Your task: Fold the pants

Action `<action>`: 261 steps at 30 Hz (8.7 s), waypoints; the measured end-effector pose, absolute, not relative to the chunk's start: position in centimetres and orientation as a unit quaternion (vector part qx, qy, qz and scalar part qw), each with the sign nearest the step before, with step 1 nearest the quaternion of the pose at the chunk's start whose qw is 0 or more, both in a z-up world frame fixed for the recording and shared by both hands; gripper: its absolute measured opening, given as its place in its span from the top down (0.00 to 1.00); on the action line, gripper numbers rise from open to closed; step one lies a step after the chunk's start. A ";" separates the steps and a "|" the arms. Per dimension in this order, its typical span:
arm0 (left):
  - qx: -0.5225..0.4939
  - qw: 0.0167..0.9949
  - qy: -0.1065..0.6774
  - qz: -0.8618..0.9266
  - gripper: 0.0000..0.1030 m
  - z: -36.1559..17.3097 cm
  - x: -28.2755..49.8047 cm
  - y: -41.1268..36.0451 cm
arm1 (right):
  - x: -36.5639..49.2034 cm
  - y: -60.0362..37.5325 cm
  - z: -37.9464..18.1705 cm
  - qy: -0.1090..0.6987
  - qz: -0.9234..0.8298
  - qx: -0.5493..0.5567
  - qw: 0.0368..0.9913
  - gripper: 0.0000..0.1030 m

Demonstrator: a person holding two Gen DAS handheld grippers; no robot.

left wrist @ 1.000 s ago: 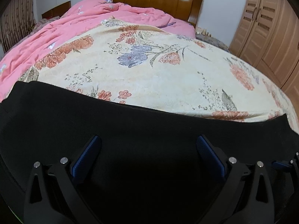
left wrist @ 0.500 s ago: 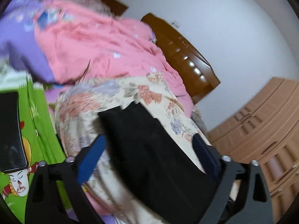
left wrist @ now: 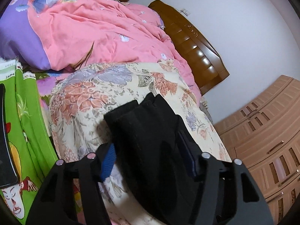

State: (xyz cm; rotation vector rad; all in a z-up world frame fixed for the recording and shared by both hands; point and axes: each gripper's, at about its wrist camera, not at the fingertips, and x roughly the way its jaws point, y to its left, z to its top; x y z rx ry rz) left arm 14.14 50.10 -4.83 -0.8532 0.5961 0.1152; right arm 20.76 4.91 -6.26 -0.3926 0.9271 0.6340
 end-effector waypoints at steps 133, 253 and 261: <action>-0.050 0.903 0.410 -0.123 0.02 1.0 25.5 10.1 | 11.0 -8.0 -4.3 0.382 0.276 -0.030 0.882 0.34; 0.136 0.833 0.480 -0.240 0.02 -3.0 27.6 -18.7 | 17.7 -30.1 -0.6 0.464 0.058 -0.095 0.879 0.14; 0.077 0.838 0.482 -0.246 0.02 -4.0 29.6 -16.7 | 21.4 -33.0 -2.2 0.501 0.064 -0.059 0.861 0.13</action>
